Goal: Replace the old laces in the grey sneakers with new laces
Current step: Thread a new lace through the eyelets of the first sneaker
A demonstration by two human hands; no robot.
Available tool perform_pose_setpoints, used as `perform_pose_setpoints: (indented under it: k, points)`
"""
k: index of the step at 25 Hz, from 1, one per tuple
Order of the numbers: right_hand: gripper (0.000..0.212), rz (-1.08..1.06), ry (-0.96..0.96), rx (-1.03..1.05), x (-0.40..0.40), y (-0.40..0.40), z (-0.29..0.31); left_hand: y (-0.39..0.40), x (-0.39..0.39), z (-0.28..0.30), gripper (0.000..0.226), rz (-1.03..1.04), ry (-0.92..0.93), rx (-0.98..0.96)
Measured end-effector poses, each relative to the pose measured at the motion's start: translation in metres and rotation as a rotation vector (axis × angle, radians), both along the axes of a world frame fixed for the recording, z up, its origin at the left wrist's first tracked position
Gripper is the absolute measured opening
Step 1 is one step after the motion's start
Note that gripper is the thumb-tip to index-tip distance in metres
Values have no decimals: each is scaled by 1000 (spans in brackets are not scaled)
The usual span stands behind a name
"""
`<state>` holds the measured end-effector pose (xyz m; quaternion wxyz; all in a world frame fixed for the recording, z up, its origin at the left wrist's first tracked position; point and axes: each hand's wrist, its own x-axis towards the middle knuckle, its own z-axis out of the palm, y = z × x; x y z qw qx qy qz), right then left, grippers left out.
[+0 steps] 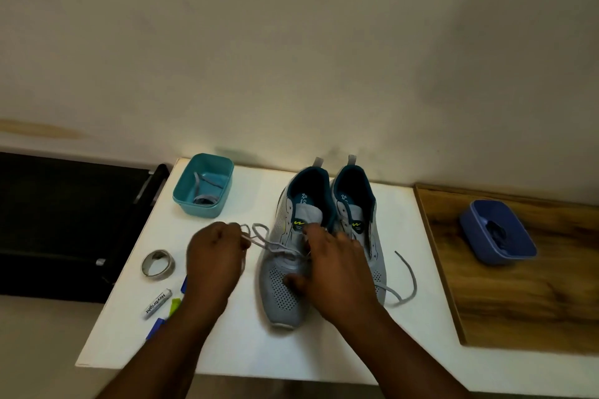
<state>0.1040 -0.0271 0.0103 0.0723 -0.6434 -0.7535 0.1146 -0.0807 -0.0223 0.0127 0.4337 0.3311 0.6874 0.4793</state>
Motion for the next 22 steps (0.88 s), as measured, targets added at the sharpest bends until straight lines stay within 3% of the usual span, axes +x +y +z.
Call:
perform_pose_setpoints:
  k: [2, 4, 9, 12, 14, 16, 17, 19, 20, 22]
  points:
    - [53, 32, -48, 24, -1, -1, -1, 1, -9, 8, 20, 182, -270, 63]
    - [48, 42, -72, 39, -1, 0, -3, 0, -12, 14, 17, 293, -390, 142]
    - [33, 35, -50, 26, 7, 2, 1, 15, -25, 11, 17, 668, -359, 230]
    - [17, 39, 8, 63, 7, 3, -1, 14, -20, 6, 18, 658, -377, 200]
    - [14, 3, 82, 69, 10, 4, 0, 10, -8, -5, 23, 389, -251, 122]
    - [16, -9, 95, 54, 13, 6, 3, 5, -2, -21, 22, 4, 117, 2]
    - [17, 4, 82, 44, 13, 6, 3, 2, 0, -26, 34, -158, 345, -88]
    - [19, 34, 74, 34, 11, 5, 2, -3, 4, -33, 79, -288, 671, -178]
    - [17, 45, 92, 38, 9, 4, 2, -6, 6, -35, 88, -284, 747, -151]
    - [14, 38, 201, 51, 8, 4, 3, -5, 12, -36, 68, -333, 814, -3]
